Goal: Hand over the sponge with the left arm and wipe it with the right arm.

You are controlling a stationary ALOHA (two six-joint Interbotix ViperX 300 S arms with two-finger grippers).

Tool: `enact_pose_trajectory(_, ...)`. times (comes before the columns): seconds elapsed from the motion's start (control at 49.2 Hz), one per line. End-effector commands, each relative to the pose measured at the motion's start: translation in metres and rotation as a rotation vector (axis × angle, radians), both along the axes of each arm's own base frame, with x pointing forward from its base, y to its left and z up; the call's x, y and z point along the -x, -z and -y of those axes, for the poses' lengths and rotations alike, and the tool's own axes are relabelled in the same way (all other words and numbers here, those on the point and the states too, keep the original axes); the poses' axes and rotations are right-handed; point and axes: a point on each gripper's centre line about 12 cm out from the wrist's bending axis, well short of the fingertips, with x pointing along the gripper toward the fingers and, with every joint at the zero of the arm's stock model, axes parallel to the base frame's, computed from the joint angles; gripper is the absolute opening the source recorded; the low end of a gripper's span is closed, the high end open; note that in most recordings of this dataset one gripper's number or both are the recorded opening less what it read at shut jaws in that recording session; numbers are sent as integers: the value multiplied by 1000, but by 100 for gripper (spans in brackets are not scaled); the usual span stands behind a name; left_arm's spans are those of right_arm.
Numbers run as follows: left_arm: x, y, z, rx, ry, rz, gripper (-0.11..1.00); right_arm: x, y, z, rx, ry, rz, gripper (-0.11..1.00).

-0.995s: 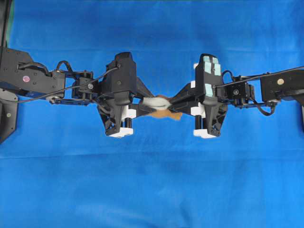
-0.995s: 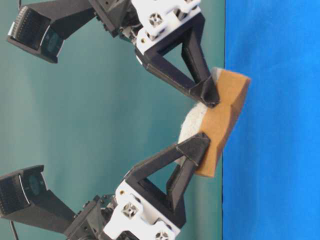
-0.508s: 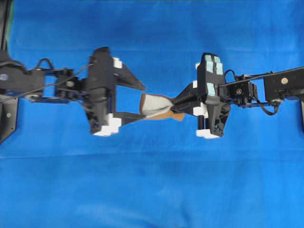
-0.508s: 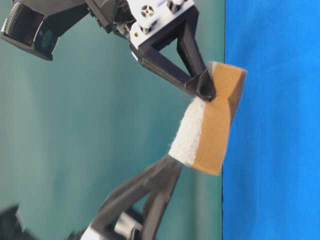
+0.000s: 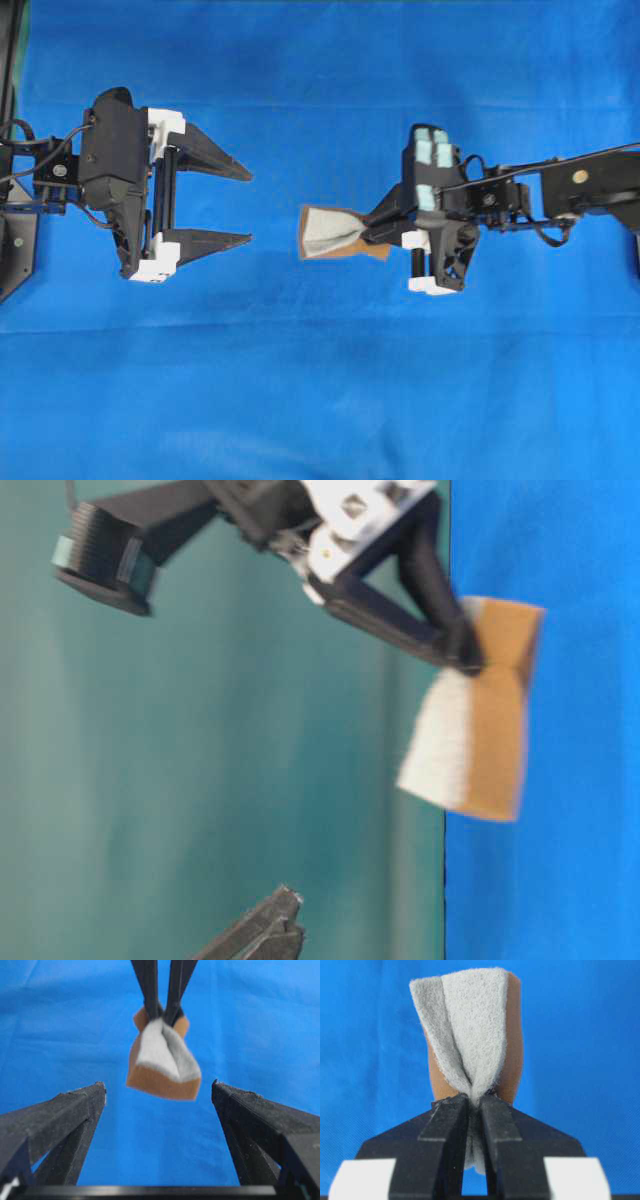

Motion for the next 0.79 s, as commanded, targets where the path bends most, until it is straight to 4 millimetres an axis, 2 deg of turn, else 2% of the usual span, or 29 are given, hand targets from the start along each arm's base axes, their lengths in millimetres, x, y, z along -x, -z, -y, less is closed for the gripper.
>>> enact_pose_trajectory(0.0,0,-8,1,-2,3,31,91,-8,2,-1,-1,-2,2,12)
enact_pose_trajectory(0.223,0,-8,0,-6,3,29,91,-15,46,-1,-16,7,-77,12)
enact_pose_trajectory(0.345,0,-8,0,-6,3,29,91,-17,62,-1,-17,7,-94,12)
enact_pose_trajectory(0.67,0,-8,1,-4,4,29,91,-17,69,-1,-18,8,-109,12)
enact_pose_trajectory(0.772,0,-7,0,-4,3,28,91,-17,68,10,-17,35,-109,12)
